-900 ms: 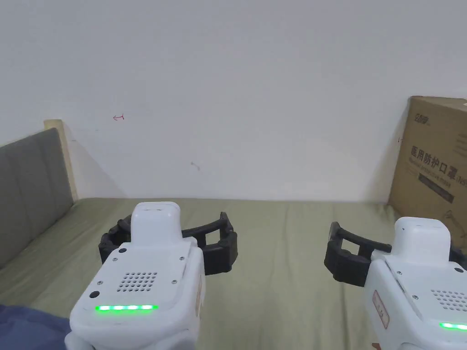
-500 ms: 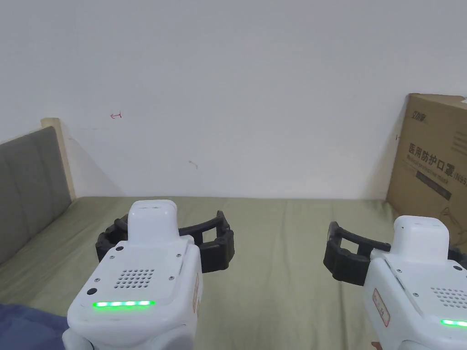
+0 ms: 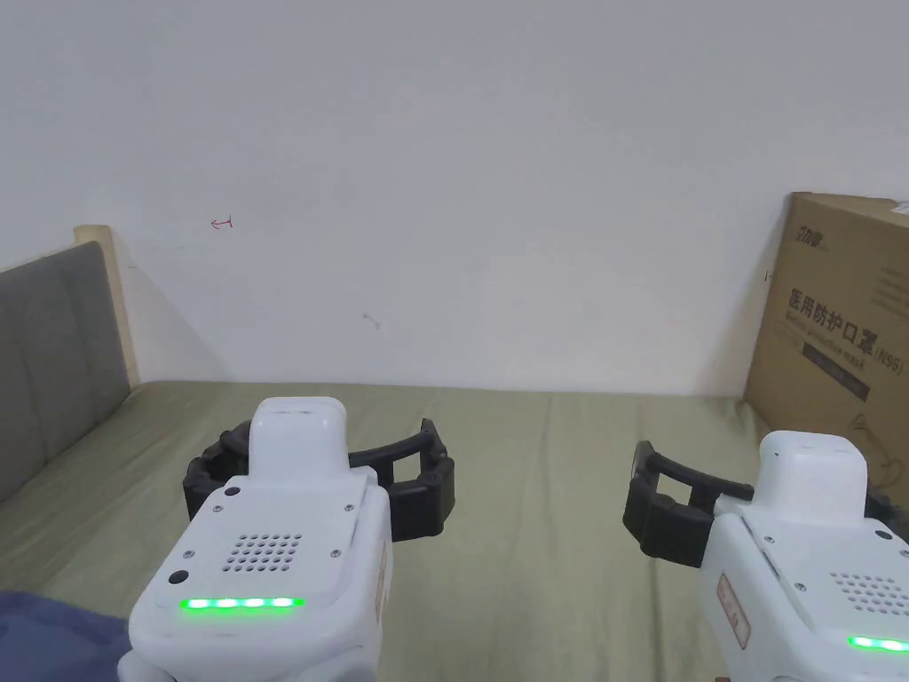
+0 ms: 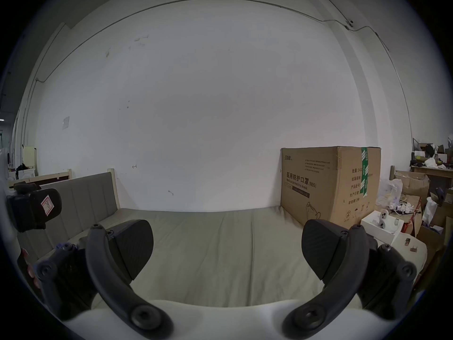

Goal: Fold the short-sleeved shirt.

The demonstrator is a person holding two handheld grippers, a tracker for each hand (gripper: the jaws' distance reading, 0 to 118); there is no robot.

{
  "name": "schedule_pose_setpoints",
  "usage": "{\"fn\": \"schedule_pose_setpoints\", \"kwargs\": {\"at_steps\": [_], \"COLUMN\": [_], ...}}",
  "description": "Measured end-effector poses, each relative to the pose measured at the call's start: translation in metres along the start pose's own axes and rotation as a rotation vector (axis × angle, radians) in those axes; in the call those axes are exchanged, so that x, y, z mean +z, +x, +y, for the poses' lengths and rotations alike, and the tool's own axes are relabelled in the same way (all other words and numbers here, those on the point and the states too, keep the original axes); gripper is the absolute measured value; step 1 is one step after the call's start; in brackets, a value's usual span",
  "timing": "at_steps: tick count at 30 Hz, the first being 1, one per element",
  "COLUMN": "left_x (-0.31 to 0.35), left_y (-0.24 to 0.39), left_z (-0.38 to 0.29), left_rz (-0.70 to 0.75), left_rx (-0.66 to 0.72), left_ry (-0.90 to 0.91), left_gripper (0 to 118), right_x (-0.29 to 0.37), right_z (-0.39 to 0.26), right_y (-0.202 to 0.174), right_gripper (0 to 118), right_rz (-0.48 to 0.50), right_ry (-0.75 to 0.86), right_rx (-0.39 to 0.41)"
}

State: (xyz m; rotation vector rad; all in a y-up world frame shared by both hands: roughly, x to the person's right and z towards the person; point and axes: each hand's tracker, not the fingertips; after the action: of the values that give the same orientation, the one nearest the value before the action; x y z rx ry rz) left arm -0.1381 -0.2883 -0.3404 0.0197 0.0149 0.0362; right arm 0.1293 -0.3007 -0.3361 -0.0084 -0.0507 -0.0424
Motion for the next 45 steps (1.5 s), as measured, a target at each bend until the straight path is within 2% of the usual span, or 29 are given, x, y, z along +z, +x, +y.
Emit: {"fn": "schedule_pose_setpoints", "kwargs": {"at_steps": [45], "left_x": [-0.0035], "left_y": [0.0029], "left_z": [0.0015], "left_rz": [-0.007], "left_rx": [-0.023], "left_ry": [-0.024], "left_gripper": [118], "right_x": [-0.0031], "right_z": [0.0048], "right_y": [-0.0028], "right_gripper": [118], "right_rz": [0.013], "right_ry": [-0.002], "right_rx": [0.035]}}
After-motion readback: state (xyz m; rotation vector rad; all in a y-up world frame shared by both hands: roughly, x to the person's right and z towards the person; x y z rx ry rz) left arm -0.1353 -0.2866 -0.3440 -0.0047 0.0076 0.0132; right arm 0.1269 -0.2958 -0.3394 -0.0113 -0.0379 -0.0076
